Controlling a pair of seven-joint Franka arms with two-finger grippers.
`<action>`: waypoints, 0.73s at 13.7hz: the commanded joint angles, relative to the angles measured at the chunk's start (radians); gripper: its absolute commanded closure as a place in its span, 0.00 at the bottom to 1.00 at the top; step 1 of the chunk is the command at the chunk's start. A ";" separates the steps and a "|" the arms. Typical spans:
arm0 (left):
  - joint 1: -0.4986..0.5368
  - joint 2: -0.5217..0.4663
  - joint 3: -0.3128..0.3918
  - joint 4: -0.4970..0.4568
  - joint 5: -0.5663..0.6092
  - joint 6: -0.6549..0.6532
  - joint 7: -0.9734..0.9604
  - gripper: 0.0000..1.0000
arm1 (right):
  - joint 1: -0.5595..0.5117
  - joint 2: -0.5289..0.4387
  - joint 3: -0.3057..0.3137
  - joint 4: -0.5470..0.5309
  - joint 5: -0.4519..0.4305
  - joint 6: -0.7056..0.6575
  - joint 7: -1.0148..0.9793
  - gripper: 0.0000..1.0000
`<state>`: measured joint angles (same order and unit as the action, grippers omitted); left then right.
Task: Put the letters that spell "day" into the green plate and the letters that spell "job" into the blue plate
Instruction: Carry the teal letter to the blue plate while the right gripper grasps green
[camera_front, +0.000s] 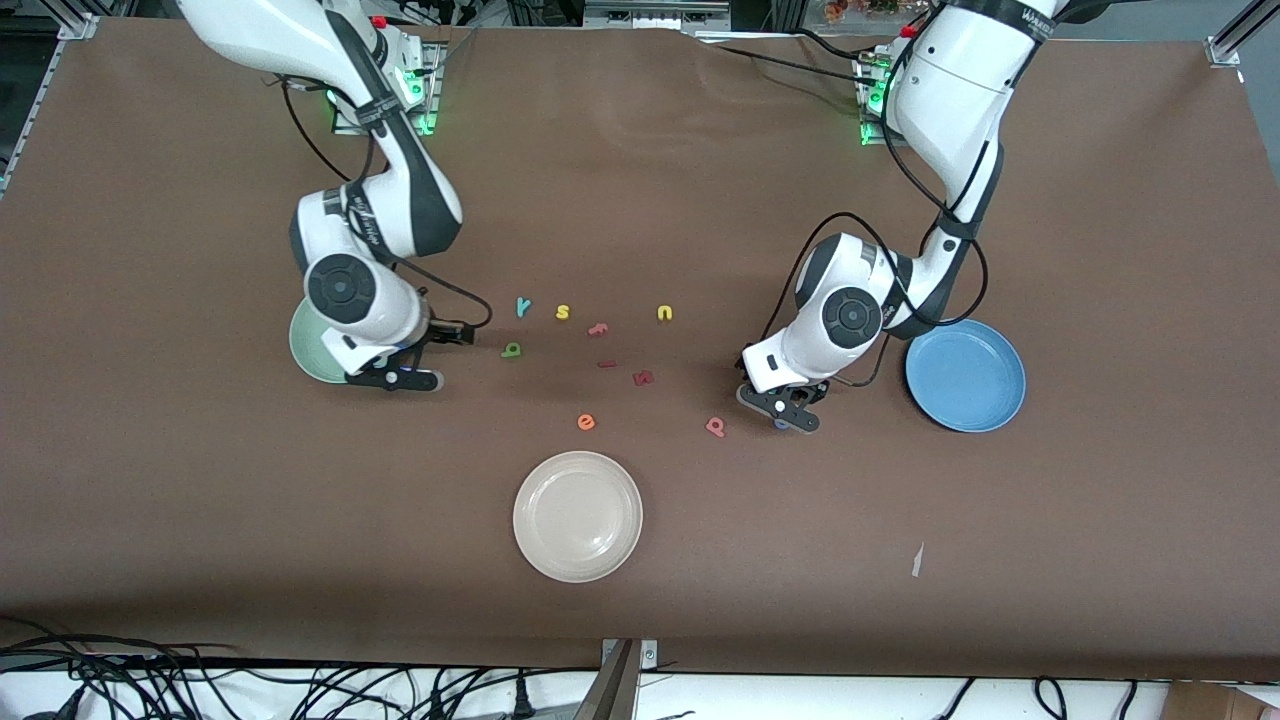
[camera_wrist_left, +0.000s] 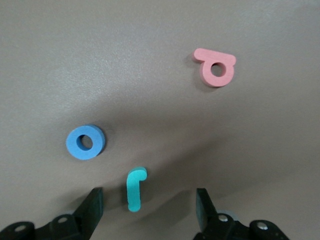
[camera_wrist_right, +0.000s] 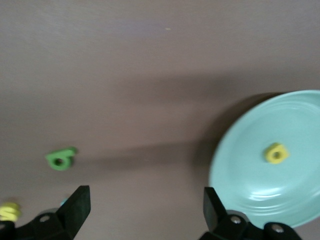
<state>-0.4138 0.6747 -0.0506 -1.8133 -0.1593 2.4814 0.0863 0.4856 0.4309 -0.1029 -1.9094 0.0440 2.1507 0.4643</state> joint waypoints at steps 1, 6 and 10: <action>-0.013 0.002 0.011 -0.003 -0.023 0.020 0.020 0.33 | 0.068 0.049 0.011 0.004 0.010 0.099 0.234 0.01; -0.013 0.002 0.011 -0.004 -0.023 0.020 0.026 0.74 | 0.133 0.127 0.011 0.000 0.007 0.239 0.597 0.06; -0.008 -0.006 0.012 -0.004 -0.022 0.014 0.026 1.00 | 0.136 0.150 0.011 -0.002 0.005 0.287 0.796 0.23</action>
<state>-0.4189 0.6702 -0.0528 -1.8105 -0.1593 2.4911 0.0878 0.6170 0.5746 -0.0886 -1.9113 0.0443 2.4110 1.1753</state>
